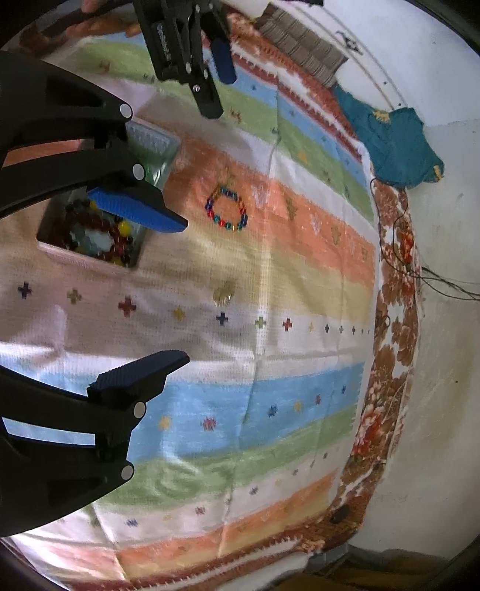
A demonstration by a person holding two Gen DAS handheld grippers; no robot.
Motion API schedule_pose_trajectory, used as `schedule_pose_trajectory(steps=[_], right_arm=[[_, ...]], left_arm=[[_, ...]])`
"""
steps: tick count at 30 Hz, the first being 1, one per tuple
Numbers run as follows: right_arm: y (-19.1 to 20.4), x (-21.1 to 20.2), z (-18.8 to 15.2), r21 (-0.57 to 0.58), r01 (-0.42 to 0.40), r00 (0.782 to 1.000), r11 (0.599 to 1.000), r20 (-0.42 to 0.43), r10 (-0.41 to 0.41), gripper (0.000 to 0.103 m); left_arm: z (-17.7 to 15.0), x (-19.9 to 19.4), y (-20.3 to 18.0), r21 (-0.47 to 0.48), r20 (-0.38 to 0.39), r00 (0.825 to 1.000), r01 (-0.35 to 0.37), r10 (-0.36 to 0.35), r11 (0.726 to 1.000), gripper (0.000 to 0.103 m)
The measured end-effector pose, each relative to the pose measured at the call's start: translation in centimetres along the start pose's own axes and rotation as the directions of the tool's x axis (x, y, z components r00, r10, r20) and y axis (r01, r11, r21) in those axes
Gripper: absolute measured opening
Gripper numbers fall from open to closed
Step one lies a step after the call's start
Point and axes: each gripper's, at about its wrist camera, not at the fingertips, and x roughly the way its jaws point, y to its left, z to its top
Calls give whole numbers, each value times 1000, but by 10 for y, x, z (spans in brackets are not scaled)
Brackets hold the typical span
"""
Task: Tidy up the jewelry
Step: 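Move both open tools toward the bead bracelet and gold ring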
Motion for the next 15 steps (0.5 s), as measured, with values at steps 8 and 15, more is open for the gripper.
schedule_pose_trajectory(steps=[8,15], right_arm=[[-6,15,13,22,-43,999,999,-16,43,68],[-8,35,20,38,-47,998,998,-40,48,70]], left_arm=[[11,23,7,-19,-34,999,-1,1,1000,74],[17,40,8,-25,-53,999,-1,0,1000,74]])
